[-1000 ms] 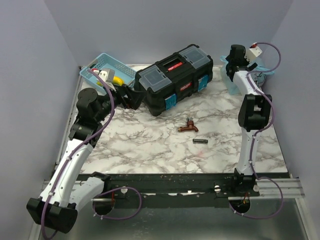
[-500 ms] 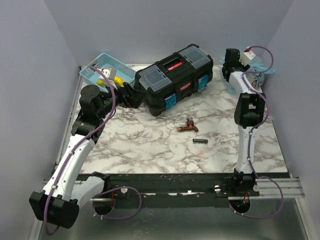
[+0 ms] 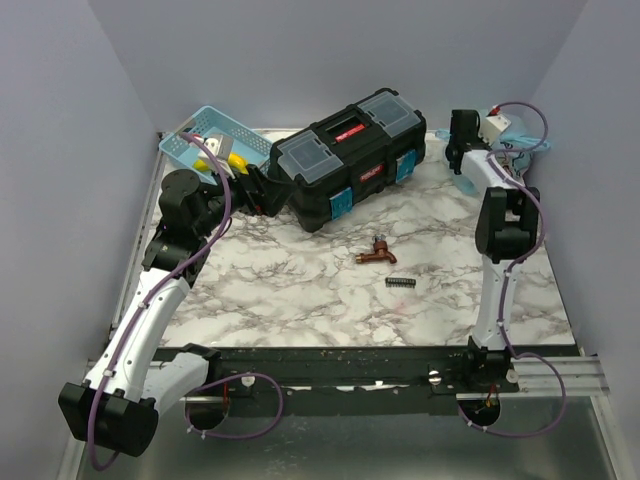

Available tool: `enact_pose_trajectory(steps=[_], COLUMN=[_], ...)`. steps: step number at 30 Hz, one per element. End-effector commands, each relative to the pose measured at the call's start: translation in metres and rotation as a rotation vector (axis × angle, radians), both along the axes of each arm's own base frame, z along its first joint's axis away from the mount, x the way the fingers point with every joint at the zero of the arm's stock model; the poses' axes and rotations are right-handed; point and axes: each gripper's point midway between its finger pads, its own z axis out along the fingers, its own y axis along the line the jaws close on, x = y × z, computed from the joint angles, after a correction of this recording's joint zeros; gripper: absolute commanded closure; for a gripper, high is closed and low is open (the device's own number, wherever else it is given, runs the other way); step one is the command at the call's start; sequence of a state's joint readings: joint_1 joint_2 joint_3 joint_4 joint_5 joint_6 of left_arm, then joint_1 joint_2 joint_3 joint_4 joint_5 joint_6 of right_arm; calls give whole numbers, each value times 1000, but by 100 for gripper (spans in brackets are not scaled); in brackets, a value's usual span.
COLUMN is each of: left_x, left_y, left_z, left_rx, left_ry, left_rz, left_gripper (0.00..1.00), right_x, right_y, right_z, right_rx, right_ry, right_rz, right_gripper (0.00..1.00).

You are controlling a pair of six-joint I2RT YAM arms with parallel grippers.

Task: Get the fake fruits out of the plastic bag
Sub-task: Move the plastic bag to the center of the board.

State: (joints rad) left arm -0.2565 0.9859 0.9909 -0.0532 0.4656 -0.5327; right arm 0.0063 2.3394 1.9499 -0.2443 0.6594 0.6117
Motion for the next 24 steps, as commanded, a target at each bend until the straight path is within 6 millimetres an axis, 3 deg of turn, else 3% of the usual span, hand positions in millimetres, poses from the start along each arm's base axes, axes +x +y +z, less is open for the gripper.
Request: enact_pose_trajectory(steps=[1,8,13,16,18,24], left_x=[-4,-7,-9,-12,-14,-19], left_y=[-2,-11,-23,-31,-36,-54], left_z=[15,10,1,-2,-6,-20], left_rx=[-23,-28,4,17,34,88], left_ry=[-31,-4,40,34,41,80], left_rz=[-25,-58,-95,-122,-136,-189], left_gripper=[1,1,1,1,1,1], right_x=[-44,-124,-194,-231,-252,-312], right_y=[3,25,40,66,81,103], right_z=[26,12,-6,-14,-15,-9], right_rx=[53,139,198,283,324,381], right_ry=[6,78,140,141,120,67], right_rz=[-31,79,146,277,362,484], right_gripper=[99,99,99,99,99,99])
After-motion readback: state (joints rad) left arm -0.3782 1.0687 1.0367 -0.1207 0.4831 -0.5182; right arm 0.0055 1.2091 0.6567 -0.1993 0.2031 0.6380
